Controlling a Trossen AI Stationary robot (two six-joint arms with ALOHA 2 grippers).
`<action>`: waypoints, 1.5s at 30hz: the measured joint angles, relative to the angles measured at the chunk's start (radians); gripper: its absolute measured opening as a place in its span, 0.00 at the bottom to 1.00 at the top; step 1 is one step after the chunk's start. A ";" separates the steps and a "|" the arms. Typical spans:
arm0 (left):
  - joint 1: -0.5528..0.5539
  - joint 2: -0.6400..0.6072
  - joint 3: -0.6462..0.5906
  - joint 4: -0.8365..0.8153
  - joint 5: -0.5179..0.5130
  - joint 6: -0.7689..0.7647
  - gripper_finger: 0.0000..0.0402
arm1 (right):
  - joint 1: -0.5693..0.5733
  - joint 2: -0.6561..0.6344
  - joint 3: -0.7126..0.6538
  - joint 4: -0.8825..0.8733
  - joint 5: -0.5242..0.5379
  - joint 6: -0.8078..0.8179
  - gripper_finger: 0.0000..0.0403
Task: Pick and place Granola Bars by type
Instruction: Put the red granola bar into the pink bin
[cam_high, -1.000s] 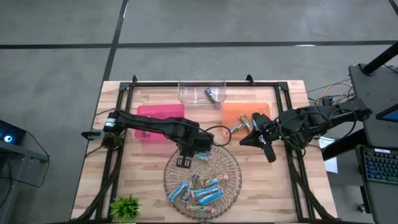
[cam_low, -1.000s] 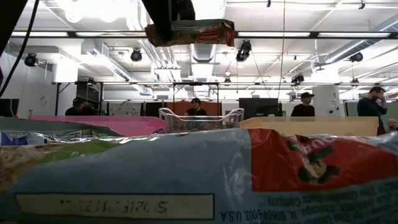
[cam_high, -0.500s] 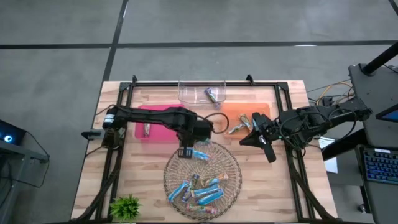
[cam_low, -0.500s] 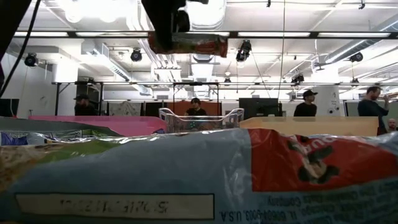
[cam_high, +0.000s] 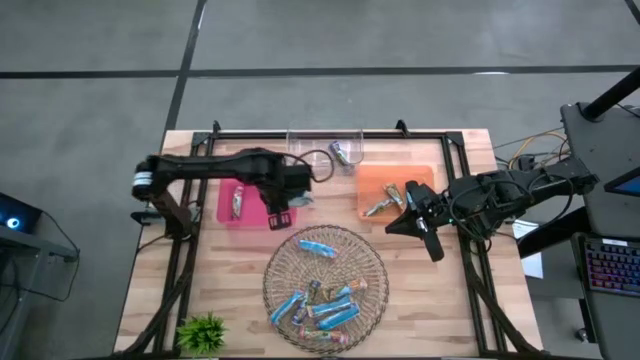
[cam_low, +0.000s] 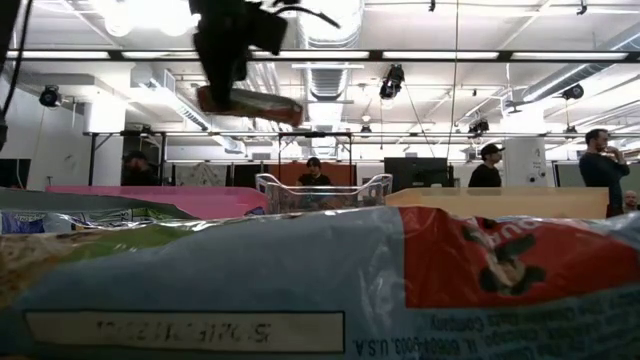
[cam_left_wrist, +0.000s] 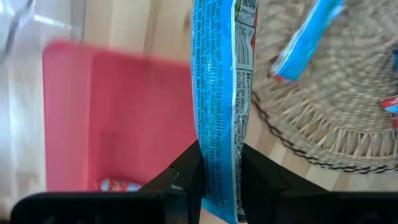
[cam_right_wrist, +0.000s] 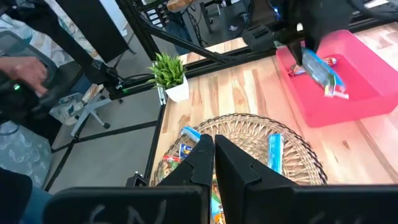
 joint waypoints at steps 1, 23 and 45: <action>0.006 -0.029 -0.034 0.016 0.001 -0.021 0.17 | 0.000 0.000 0.000 0.000 0.000 0.000 0.02; 0.043 -0.369 -0.370 0.101 -0.019 -0.536 0.17 | 0.000 0.000 0.000 0.000 0.001 0.000 0.02; 0.169 -0.351 -0.457 0.197 -0.157 -1.060 0.17 | 0.000 0.000 0.000 0.000 0.001 -0.007 0.02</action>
